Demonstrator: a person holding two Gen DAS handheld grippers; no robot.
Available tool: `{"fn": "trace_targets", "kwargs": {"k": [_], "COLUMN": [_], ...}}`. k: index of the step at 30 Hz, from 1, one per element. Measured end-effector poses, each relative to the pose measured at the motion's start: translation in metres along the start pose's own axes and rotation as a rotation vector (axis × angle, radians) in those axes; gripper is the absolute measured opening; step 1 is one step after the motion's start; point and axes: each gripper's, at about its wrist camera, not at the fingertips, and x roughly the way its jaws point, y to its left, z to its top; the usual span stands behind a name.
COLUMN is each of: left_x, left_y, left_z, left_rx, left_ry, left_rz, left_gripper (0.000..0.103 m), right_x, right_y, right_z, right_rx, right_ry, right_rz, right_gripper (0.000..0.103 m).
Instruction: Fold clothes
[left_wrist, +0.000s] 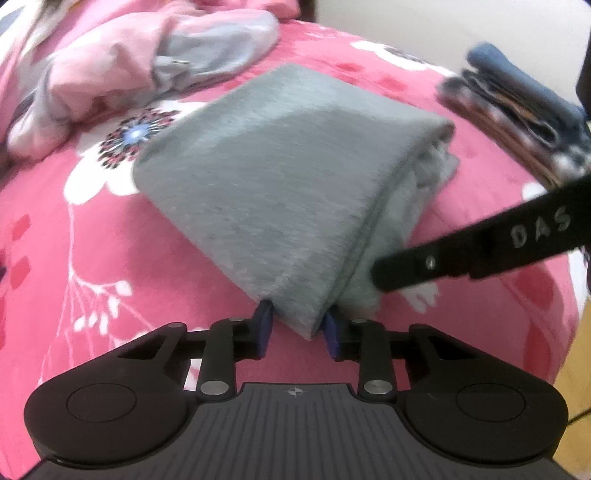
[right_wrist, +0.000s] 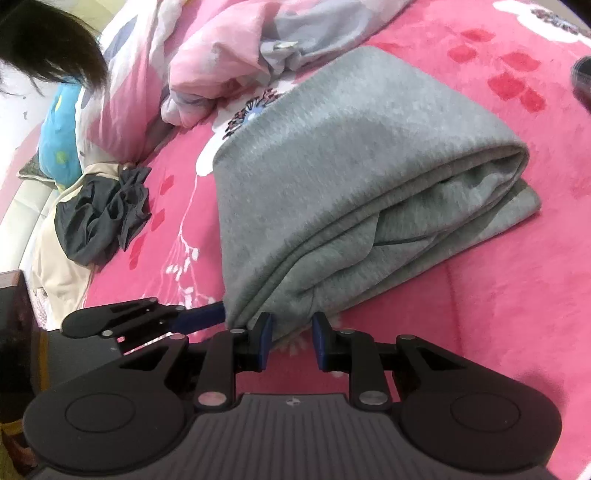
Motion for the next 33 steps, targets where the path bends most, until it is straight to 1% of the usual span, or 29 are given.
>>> {"fn": "trace_targets", "kwargs": {"k": [2, 3, 5, 7, 8, 10, 12, 14, 15, 17, 19, 22, 25, 26, 27, 29, 31, 33], "left_x": [-0.001, -0.002, -0.002, -0.003, -0.004, -0.008, -0.012, -0.014, -0.015, -0.016, -0.018, -0.022, -0.018, -0.018, -0.020, -0.022, -0.016, -0.007], "left_y": [-0.001, -0.001, -0.002, -0.004, -0.004, -0.003, -0.003, -0.003, -0.004, -0.005, -0.005, -0.007, -0.005, -0.005, -0.006, -0.004, 0.000, 0.000], "left_z": [0.001, 0.001, 0.002, 0.002, 0.002, 0.003, 0.003, 0.004, 0.004, 0.005, 0.004, 0.004, 0.003, 0.003, 0.003, 0.004, 0.001, -0.004], "left_rx": [-0.007, -0.013, -0.025, -0.031, -0.031, -0.028, -0.024, -0.021, -0.018, -0.012, -0.006, 0.001, -0.013, -0.009, -0.002, -0.006, -0.020, -0.008], "left_ry": [-0.010, -0.015, -0.026, -0.038, -0.044, -0.058, -0.071, -0.075, -0.072, -0.072, -0.086, -0.108, -0.081, -0.084, -0.096, -0.104, -0.070, -0.030], "left_rz": [0.016, 0.020, 0.021, 0.024, 0.024, 0.023, 0.022, 0.017, 0.015, 0.014, 0.019, 0.032, 0.029, 0.031, 0.034, 0.040, 0.041, 0.039], "left_gripper": [0.029, 0.027, 0.018, 0.014, 0.012, 0.011, 0.011, 0.010, 0.010, 0.010, 0.010, 0.010, 0.010, 0.010, 0.010, 0.010, 0.010, 0.010], "right_x": [0.004, 0.006, 0.011, 0.017, 0.016, 0.011, 0.005, 0.012, 0.018, 0.025, 0.024, 0.026, 0.040, 0.043, 0.043, 0.042, 0.053, 0.063], "right_y": [-0.004, -0.007, -0.012, -0.012, -0.012, -0.012, -0.009, -0.007, -0.008, -0.014, -0.015, -0.015, -0.018, -0.019, -0.018, -0.012, -0.016, -0.026], "right_z": [0.002, 0.002, 0.002, 0.004, 0.005, 0.012, 0.018, 0.020, 0.020, 0.021, 0.025, 0.029, 0.025, 0.024, 0.025, 0.025, 0.019, 0.011], "right_rx": [0.031, 0.050, 0.081, 0.071, 0.072, 0.087, 0.086, 0.062, 0.070, 0.133, 0.184, 0.234, 0.242, 0.257, 0.284, 0.269, 0.279, 0.325], "right_ry": [0.002, 0.006, 0.017, 0.033, 0.026, -0.005, -0.040, -0.028, -0.019, -0.025, -0.059, -0.110, -0.090, -0.090, -0.108, -0.143, -0.118, -0.087], "right_rz": [0.021, 0.028, 0.040, 0.036, 0.041, 0.074, 0.101, 0.071, 0.062, 0.074, 0.112, 0.193, 0.157, 0.155, 0.174, 0.205, 0.209, 0.230], "right_gripper": [0.025, 0.025, 0.024, 0.016, 0.013, 0.007, 0.006, 0.006, 0.005, 0.005, 0.005, 0.005, 0.005, 0.005, 0.005, 0.005, 0.006, 0.005]}}
